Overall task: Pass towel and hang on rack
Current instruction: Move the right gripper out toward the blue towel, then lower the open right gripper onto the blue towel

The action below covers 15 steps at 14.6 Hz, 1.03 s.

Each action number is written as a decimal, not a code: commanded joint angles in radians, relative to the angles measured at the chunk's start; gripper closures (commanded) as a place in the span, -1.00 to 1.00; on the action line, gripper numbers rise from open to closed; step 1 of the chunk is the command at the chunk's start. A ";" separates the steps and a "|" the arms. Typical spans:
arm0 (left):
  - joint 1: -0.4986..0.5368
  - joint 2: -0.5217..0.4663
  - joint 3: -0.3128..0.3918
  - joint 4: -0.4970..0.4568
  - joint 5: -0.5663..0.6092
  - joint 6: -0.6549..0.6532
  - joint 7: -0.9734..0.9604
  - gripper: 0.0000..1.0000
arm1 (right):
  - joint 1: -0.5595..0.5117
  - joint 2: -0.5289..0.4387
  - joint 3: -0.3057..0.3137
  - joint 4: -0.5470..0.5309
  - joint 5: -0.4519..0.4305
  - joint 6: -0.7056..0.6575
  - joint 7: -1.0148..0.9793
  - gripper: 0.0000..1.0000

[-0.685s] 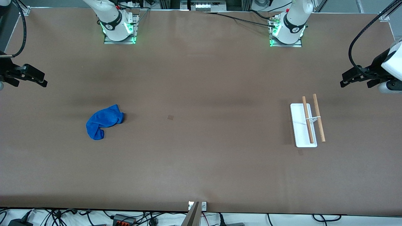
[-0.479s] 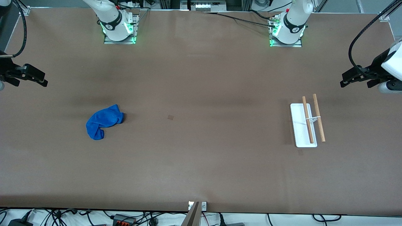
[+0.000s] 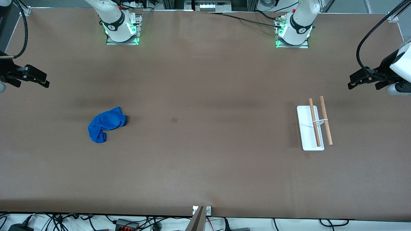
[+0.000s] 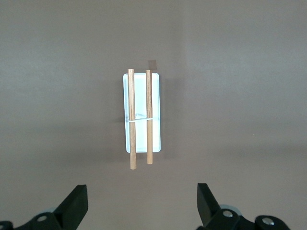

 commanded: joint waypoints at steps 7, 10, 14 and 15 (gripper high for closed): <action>0.009 -0.006 -0.004 0.007 -0.011 -0.011 0.009 -1.00 | 0.037 0.151 0.024 -0.004 -0.018 0.034 0.000 -1.00; 0.009 -0.006 -0.004 0.007 -0.007 -0.009 0.011 -1.00 | 0.060 0.243 0.024 -0.005 -0.019 0.037 0.016 -1.00; 0.009 -0.004 -0.004 0.007 -0.002 -0.011 0.011 -1.00 | 0.017 0.356 0.016 -0.004 0.001 0.140 0.031 -1.00; 0.009 -0.004 -0.002 0.007 -0.004 -0.009 0.011 -1.00 | 0.000 0.381 0.016 -0.004 0.023 0.160 0.073 -1.00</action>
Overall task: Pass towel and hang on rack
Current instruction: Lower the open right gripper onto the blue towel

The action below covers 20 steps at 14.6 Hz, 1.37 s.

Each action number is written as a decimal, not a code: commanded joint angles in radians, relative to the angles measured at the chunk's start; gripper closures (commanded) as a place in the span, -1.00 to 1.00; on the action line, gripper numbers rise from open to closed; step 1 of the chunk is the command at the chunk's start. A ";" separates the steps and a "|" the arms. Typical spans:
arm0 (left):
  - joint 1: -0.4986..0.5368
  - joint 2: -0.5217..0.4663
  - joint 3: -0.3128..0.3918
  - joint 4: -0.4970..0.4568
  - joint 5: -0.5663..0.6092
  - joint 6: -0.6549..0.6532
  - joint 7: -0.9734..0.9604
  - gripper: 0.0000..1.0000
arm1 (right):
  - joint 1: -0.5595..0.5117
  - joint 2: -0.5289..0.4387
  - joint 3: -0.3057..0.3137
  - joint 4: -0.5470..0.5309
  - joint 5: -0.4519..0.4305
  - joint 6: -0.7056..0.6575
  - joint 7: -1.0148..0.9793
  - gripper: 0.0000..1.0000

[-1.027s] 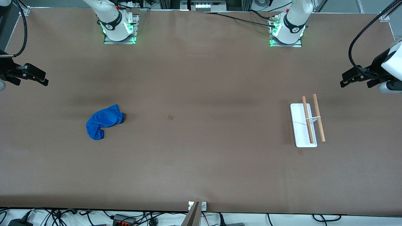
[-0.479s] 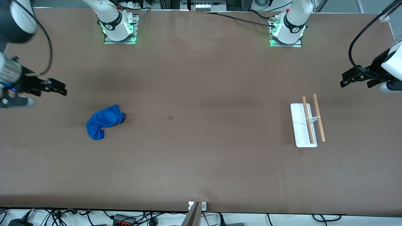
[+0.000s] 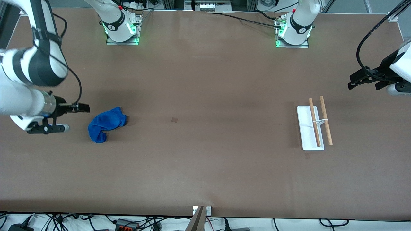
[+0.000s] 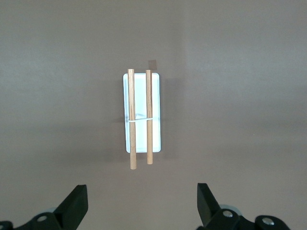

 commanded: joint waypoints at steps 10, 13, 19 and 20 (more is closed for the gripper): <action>0.010 0.046 -0.007 0.050 -0.004 0.005 0.037 -1.00 | -0.112 0.212 0.004 0.008 0.107 0.101 0.173 -1.00; 0.010 0.049 -0.007 0.053 -0.005 0.005 0.034 -1.00 | -0.134 0.265 0.004 0.008 0.122 0.163 0.157 -1.00; 0.010 0.046 -0.018 0.066 -0.001 -0.043 0.038 -1.00 | -0.145 0.327 0.004 0.010 0.245 0.230 0.145 -1.00; 0.010 0.048 -0.018 0.064 -0.001 -0.049 0.043 -1.00 | -0.149 0.330 0.004 0.010 0.250 0.232 0.141 -1.00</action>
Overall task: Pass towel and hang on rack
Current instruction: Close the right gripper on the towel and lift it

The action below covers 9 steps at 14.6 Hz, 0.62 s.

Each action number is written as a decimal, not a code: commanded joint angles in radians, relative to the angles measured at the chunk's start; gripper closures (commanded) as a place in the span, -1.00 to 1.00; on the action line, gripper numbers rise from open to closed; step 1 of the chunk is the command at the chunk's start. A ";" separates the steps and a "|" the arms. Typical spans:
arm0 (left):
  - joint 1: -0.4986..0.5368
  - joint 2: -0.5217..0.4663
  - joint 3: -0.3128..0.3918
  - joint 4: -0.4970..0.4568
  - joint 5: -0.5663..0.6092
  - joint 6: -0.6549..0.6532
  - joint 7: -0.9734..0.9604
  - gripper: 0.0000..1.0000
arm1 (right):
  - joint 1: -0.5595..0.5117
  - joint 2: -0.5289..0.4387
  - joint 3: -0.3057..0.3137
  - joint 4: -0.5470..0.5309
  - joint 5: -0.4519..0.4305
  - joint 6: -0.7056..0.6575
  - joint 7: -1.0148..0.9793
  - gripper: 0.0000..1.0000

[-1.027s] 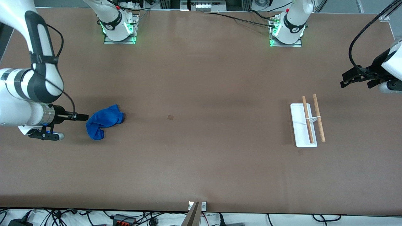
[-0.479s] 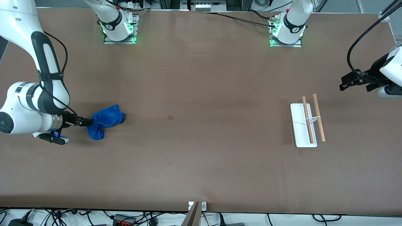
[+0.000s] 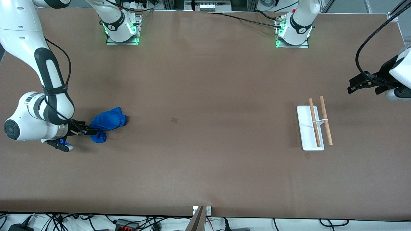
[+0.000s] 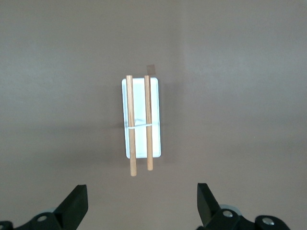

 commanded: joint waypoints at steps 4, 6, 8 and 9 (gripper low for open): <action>0.012 0.010 -0.008 0.029 -0.001 -0.043 0.029 -1.00 | -0.026 0.035 0.012 0.010 0.039 0.039 -0.033 -1.00; 0.012 0.010 -0.007 0.028 -0.001 -0.046 0.022 -1.00 | -0.031 0.046 0.012 0.010 0.039 0.048 -0.037 -1.00; 0.013 0.011 -0.002 0.023 -0.001 -0.054 0.025 -1.00 | -0.031 0.047 0.012 0.011 0.039 0.048 -0.054 -0.81; 0.013 0.011 -0.001 0.024 -0.001 -0.075 0.028 -1.00 | -0.031 0.047 0.012 0.011 0.039 0.048 -0.056 -0.54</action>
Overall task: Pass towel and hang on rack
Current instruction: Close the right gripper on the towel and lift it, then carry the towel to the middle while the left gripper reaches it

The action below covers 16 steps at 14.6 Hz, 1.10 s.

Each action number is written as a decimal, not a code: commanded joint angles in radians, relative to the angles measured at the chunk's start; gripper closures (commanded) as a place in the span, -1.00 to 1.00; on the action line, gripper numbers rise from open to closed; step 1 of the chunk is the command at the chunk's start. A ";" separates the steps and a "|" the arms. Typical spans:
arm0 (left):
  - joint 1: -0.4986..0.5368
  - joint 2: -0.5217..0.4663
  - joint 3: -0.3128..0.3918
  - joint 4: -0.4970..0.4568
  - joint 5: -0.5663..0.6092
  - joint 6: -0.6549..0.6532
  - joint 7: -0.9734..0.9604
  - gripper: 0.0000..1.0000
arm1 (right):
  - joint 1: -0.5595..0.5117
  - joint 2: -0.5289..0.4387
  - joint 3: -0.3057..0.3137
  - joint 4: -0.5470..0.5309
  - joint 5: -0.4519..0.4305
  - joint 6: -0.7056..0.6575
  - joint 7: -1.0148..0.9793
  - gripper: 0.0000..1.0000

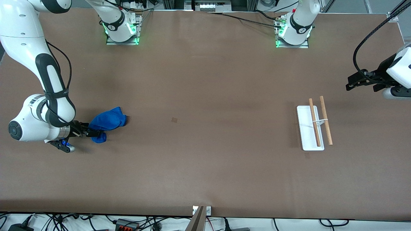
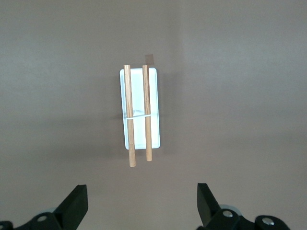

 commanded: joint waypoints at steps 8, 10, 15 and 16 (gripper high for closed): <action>0.023 0.024 0.002 0.022 -0.008 -0.100 0.026 -1.00 | -0.008 0.001 0.016 0.089 0.010 -0.065 -0.209 1.00; 0.036 0.026 0.001 0.022 -0.011 -0.101 0.028 -1.00 | 0.012 -0.004 0.019 0.194 0.009 -0.209 -0.198 1.00; 0.038 0.032 -0.001 0.023 -0.014 -0.101 0.033 -1.00 | 0.133 -0.025 0.021 0.468 -0.007 -0.466 -0.109 1.00; 0.037 0.042 -0.007 0.025 -0.016 -0.101 0.055 -1.00 | 0.172 -0.040 0.022 0.481 -0.005 -0.468 -0.114 1.00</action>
